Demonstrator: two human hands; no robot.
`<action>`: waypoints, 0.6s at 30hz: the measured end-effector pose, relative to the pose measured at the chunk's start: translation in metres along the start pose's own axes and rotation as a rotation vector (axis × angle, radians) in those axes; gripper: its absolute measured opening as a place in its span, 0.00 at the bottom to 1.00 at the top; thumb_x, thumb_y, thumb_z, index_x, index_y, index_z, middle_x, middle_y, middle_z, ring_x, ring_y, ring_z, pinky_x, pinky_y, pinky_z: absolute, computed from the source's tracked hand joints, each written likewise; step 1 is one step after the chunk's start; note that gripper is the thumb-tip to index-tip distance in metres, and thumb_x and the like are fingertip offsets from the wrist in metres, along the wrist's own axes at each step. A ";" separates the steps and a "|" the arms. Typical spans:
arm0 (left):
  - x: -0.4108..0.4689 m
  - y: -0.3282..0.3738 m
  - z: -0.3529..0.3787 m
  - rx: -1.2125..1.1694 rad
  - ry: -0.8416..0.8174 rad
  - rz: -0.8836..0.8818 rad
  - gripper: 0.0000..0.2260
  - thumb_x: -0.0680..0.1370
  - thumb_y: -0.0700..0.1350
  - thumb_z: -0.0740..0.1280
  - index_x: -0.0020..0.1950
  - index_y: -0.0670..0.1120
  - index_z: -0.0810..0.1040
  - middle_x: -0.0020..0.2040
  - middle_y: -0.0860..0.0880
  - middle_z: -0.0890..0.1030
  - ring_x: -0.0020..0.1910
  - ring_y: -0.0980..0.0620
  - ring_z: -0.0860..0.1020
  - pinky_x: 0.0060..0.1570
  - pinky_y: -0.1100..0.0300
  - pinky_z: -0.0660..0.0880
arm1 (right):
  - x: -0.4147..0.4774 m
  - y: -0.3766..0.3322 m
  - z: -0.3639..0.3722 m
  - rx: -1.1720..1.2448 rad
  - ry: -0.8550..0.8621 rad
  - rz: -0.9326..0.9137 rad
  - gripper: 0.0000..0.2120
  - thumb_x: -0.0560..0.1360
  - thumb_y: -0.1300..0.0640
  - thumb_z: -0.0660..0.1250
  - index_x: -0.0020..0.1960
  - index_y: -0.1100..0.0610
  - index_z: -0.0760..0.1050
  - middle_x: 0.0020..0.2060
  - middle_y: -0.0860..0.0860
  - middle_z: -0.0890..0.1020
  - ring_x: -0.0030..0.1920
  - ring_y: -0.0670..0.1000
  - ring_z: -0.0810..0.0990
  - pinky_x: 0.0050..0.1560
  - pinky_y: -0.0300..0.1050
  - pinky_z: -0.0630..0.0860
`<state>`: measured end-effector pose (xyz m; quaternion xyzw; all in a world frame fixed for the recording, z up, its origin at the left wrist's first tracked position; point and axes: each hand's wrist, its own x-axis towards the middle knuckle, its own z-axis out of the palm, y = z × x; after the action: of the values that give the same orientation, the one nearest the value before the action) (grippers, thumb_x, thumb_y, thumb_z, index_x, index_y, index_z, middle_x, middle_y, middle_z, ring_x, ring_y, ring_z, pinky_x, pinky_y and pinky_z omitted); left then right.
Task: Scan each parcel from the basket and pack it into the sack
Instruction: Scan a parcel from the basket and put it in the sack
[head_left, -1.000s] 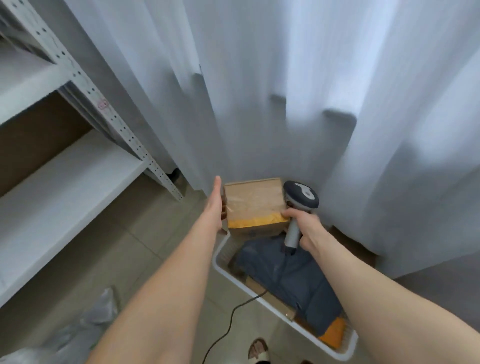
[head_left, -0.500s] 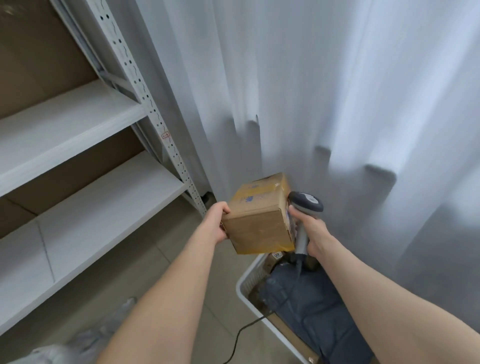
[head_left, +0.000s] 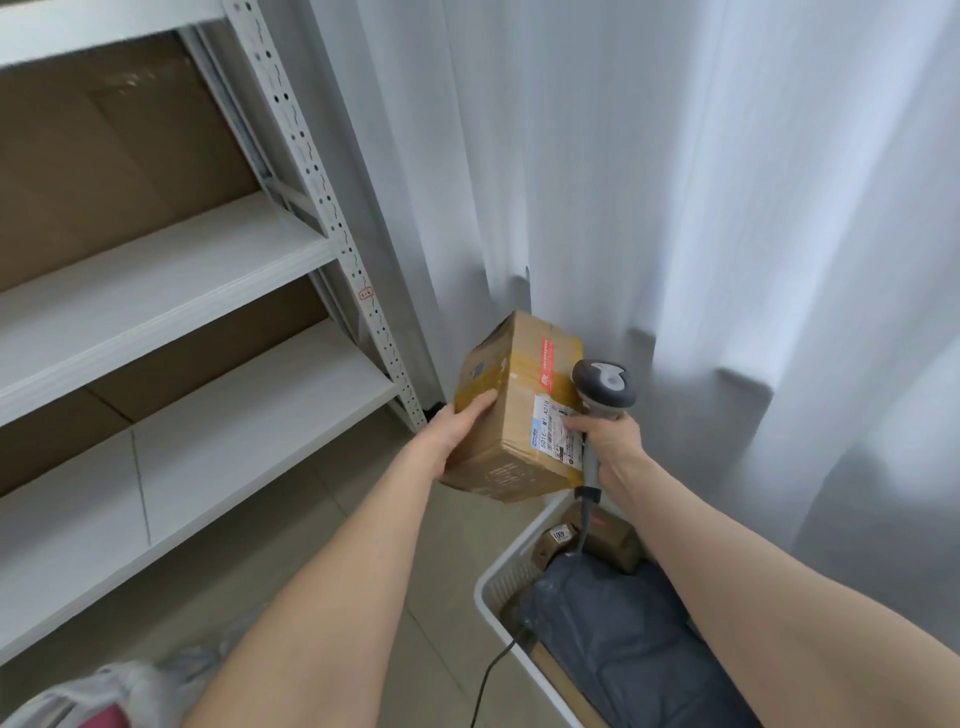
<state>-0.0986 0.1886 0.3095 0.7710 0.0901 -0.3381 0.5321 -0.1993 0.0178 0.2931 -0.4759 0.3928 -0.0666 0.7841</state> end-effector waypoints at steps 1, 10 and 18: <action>-0.004 0.003 0.001 0.007 -0.031 -0.002 0.38 0.63 0.69 0.71 0.65 0.48 0.73 0.56 0.45 0.81 0.54 0.44 0.79 0.58 0.47 0.75 | -0.001 -0.002 0.002 0.015 -0.007 0.001 0.20 0.71 0.71 0.72 0.60 0.59 0.71 0.43 0.54 0.83 0.37 0.52 0.83 0.26 0.43 0.77; -0.011 -0.018 0.015 -0.003 -0.212 -0.166 0.52 0.48 0.76 0.65 0.65 0.48 0.75 0.70 0.40 0.71 0.61 0.47 0.73 0.47 0.49 0.74 | 0.010 0.016 -0.010 0.074 0.052 0.091 0.13 0.71 0.63 0.75 0.47 0.55 0.71 0.45 0.56 0.84 0.44 0.56 0.85 0.43 0.52 0.83; 0.032 -0.073 0.061 0.117 -0.209 -0.035 0.29 0.69 0.51 0.76 0.68 0.52 0.72 0.65 0.46 0.76 0.59 0.49 0.75 0.59 0.53 0.73 | 0.041 0.079 -0.052 0.046 0.181 0.308 0.10 0.71 0.66 0.72 0.47 0.61 0.72 0.42 0.59 0.81 0.39 0.56 0.81 0.43 0.51 0.80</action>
<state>-0.1369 0.1584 0.2219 0.7596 0.0279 -0.4306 0.4866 -0.2280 0.0053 0.1950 -0.3843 0.5282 0.0028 0.7572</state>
